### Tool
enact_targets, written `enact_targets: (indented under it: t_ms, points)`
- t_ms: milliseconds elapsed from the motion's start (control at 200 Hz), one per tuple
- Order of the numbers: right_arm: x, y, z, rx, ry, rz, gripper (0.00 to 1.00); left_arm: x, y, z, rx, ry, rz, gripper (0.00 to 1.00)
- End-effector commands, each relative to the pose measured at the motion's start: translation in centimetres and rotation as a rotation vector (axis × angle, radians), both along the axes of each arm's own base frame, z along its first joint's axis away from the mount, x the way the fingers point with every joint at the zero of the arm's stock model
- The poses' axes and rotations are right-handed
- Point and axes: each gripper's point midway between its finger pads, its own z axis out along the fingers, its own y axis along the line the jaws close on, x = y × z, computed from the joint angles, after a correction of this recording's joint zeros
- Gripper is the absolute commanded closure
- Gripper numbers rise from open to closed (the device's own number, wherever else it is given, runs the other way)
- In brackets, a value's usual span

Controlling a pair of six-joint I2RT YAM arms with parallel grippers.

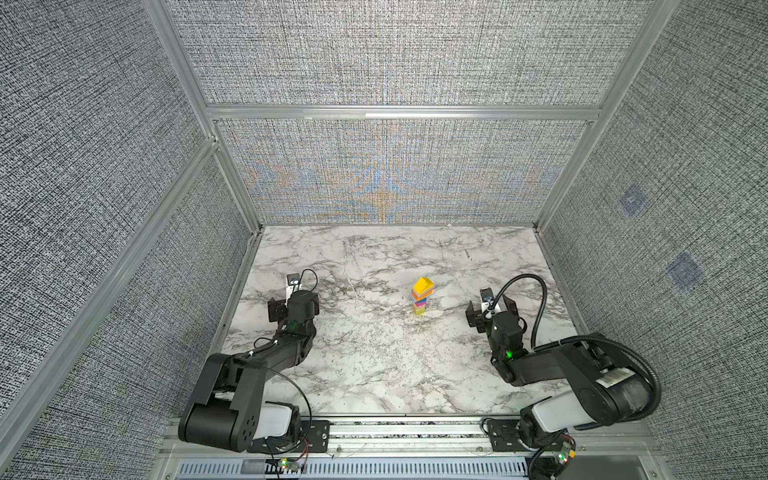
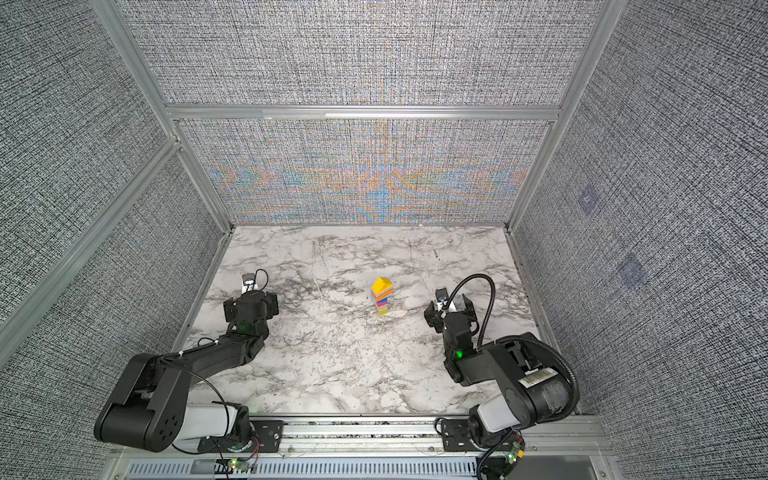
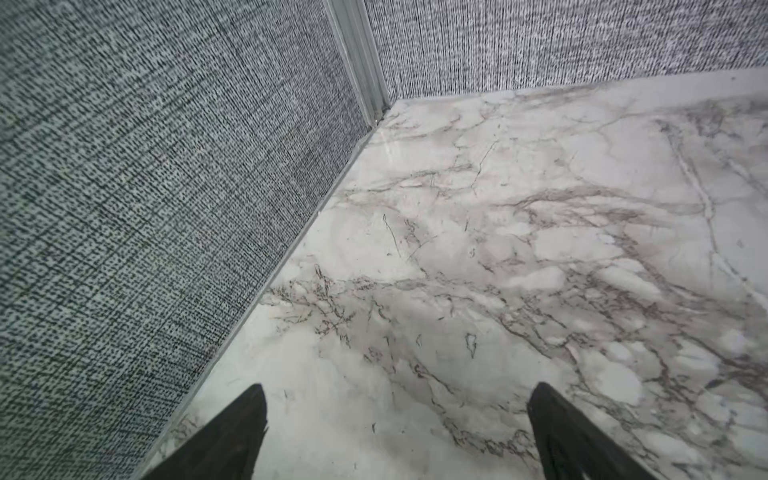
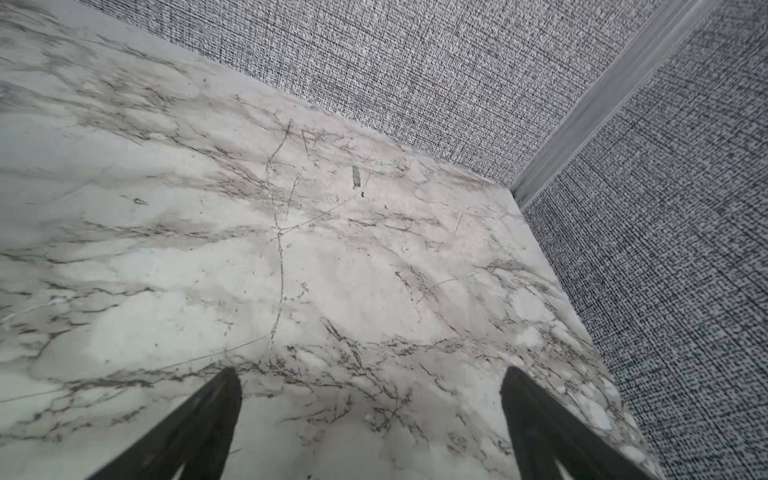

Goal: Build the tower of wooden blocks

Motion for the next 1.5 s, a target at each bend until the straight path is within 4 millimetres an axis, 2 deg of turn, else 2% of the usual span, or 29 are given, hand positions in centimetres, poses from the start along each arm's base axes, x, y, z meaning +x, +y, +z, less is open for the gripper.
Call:
enact_targets:
  t_ms: [0,35,140,195,290,340,430,590,675,790,830,900,1000,1286,1361,1406,1446,1496]
  points:
    - [0.1,0.5,2.2,0.014,-0.122,0.017,0.01,-0.6,0.7,2.0,-0.009,-0.188,0.020,0.01]
    - [0.1,0.1,2.3,0.024,-0.125,-0.002,0.01,-0.9,1.2,2.2,-0.016,-0.250,0.036,0.01]
    - [0.0,-0.4,2.0,0.059,-0.119,0.000,0.01,-0.3,0.2,2.5,0.051,-0.319,-0.032,0.01]
    - [0.2,-0.7,1.8,0.086,-0.113,0.004,0.01,0.5,-0.5,1.9,0.036,-0.248,-0.062,0.01]
    - [0.7,-2.0,0.7,0.156,-0.084,-0.007,0.01,2.4,-0.1,0.8,-0.016,-0.111,-0.056,0.01]
    - [1.5,-2.1,0.9,0.159,-0.089,-0.010,0.01,3.4,0.0,0.3,-0.024,-0.063,-0.069,0.01]
    - [2.0,-2.4,0.7,0.178,-0.054,-0.020,0.01,4.0,0.0,-0.1,-0.032,-0.024,-0.073,0.01]
    - [2.6,-2.7,0.5,0.195,-0.027,-0.029,0.01,3.5,0.3,0.2,-0.035,-0.055,-0.062,0.01]
    - [2.3,-2.7,0.6,0.192,-0.040,-0.024,0.01,1.9,0.9,0.7,-0.049,-0.139,-0.037,0.01]
    - [2.0,-2.6,0.7,0.183,-0.059,-0.024,0.01,-0.9,0.2,1.6,-0.054,-0.280,-0.114,0.01]
    - [1.8,-2.6,0.8,0.180,-0.066,-0.024,0.01,-1.3,0.4,2.1,-0.056,-0.318,-0.107,0.01]
    - [1.5,-2.4,0.9,0.173,-0.087,-0.021,0.01,-1.2,0.6,1.9,-0.048,-0.324,-0.090,0.01]
    - [1.3,-2.4,1.0,0.168,-0.095,-0.029,0.01,0.3,-1.0,1.2,-0.023,-0.270,-0.185,0.01]
    - [1.3,-2.4,1.0,0.168,-0.094,-0.030,0.01,0.3,-0.8,1.1,-0.037,-0.262,-0.168,0.01]
    - [1.4,-2.4,1.0,0.163,-0.093,-0.031,0.01,1.2,-0.5,0.7,-0.064,-0.224,-0.161,0.01]
    - [1.5,-2.4,0.9,0.164,-0.090,-0.034,0.01,1.8,0.1,-0.5,-0.108,-0.166,-0.142,0.01]
    - [1.6,-2.6,0.7,0.163,-0.077,-0.042,0.01,2.7,-0.3,-1.0,-0.113,-0.131,-0.184,0.01]
    - [1.7,-2.6,0.8,0.168,-0.073,-0.045,0.01,2.9,-0.1,-1.1,-0.137,-0.128,-0.197,0.01]
